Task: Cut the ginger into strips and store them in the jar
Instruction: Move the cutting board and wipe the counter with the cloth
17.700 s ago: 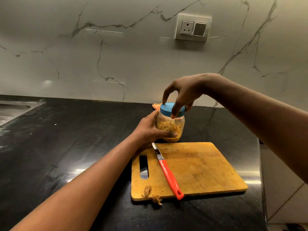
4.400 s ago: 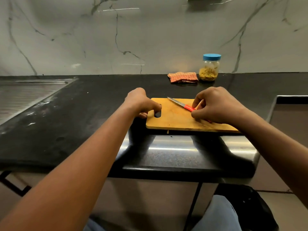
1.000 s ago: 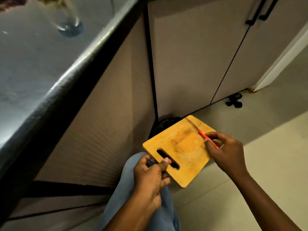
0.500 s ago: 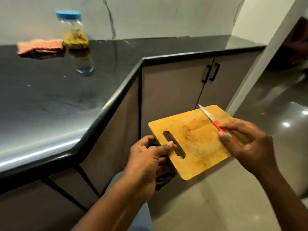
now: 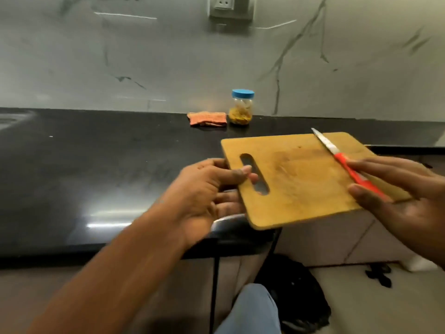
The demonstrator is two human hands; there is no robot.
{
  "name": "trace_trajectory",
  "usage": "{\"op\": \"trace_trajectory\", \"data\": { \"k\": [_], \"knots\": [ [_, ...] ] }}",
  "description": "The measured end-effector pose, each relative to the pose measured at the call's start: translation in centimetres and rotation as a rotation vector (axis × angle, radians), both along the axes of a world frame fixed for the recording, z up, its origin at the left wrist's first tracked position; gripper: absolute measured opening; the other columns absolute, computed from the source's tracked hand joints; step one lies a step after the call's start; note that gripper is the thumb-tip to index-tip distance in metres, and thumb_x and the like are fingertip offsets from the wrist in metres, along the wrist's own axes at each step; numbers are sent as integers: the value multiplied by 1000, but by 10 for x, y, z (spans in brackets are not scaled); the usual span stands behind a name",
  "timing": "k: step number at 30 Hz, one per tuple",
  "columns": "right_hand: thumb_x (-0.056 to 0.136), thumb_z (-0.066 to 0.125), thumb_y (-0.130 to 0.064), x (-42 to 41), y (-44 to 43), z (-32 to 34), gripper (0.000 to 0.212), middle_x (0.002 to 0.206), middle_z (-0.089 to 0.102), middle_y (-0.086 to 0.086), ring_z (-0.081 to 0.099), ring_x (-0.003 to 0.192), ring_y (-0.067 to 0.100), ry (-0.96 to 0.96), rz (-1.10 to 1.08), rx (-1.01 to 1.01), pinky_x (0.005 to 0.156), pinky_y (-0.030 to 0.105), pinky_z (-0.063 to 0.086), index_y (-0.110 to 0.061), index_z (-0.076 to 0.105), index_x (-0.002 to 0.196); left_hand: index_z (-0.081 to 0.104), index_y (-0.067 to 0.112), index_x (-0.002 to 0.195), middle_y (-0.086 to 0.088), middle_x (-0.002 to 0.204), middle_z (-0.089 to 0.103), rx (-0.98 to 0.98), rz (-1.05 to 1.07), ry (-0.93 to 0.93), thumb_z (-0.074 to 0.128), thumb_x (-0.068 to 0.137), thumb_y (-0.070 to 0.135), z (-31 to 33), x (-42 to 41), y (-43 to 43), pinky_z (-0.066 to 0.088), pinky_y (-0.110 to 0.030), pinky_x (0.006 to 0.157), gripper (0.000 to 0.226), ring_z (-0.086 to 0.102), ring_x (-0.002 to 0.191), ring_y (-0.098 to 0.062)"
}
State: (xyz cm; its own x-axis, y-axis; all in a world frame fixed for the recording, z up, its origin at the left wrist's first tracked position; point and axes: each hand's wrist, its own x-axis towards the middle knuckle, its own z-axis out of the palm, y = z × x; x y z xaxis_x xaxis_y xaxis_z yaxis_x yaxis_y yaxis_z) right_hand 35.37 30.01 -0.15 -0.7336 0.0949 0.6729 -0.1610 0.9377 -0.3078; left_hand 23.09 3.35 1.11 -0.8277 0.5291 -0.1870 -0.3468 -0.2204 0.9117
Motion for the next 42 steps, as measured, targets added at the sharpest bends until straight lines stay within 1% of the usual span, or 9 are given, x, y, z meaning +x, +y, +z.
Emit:
{"op": "trace_trajectory", "data": {
  "k": [9,16,23,28,32,34,36,39,42],
  "knots": [
    [78,67,-54,-173,-111,17,48,115,60,-17,51,108,-3,-11,255,14,91,22,44,-27,67,117,68,5,108,-13,88,76,-110,328,8,65,86,6,17,-93,-132,60,-28,52,22,75,71,-19],
    [72,64,-64,-273,-175,1,56,118,67,-9,59,109,6,-182,335,-43,93,36,50,-28,69,114,63,1,117,-11,84,75,-199,440,-26,66,87,5,6,-160,-196,59,-26,49,31,75,66,-14],
    [61,55,-76,-343,-213,-16,66,113,68,-11,59,108,13,-309,302,-44,92,41,49,-38,66,113,62,-1,105,-9,66,74,-314,485,-80,62,91,4,-3,-206,-228,58,-27,44,14,72,54,-14],
    [67,61,-70,-373,-218,-24,64,118,66,-8,57,112,14,-451,343,-65,95,43,48,-33,65,118,62,-2,100,-10,60,72,-370,543,-90,62,90,-1,-14,-225,-230,55,-28,39,10,71,50,-15],
    [69,57,-75,-384,-209,-21,65,123,63,-11,55,115,9,-530,414,-11,97,34,46,-33,64,119,63,-5,99,-16,74,72,-625,609,34,70,86,1,-17,-242,-227,53,-25,39,16,71,54,-20],
    [79,56,-66,-390,-197,-9,53,122,64,-9,57,111,8,-527,446,1,88,23,43,-32,65,119,67,-3,96,-17,79,70,-837,633,167,76,84,11,-16,-251,-227,55,-30,48,20,69,64,-23],
    [87,55,-55,-406,-176,3,43,122,64,-7,57,111,10,-463,361,-16,84,21,40,-31,64,121,72,3,82,-14,71,71,-1062,629,305,79,82,24,-15,-259,-228,54,-32,55,22,67,61,-21],
    [87,52,-56,-445,-133,9,54,134,56,1,49,122,23,-478,47,206,98,32,39,-28,53,133,76,11,69,-7,58,71,-1362,597,449,79,78,43,-15,-268,-228,54,-32,58,33,68,58,-19],
    [83,43,-69,-481,-102,1,75,143,44,11,42,127,33,-674,-175,329,105,44,34,-25,37,143,76,12,69,-6,63,70,-1509,592,508,79,74,49,-17,-278,-229,51,-32,56,38,65,64,-19]
  ]
}}
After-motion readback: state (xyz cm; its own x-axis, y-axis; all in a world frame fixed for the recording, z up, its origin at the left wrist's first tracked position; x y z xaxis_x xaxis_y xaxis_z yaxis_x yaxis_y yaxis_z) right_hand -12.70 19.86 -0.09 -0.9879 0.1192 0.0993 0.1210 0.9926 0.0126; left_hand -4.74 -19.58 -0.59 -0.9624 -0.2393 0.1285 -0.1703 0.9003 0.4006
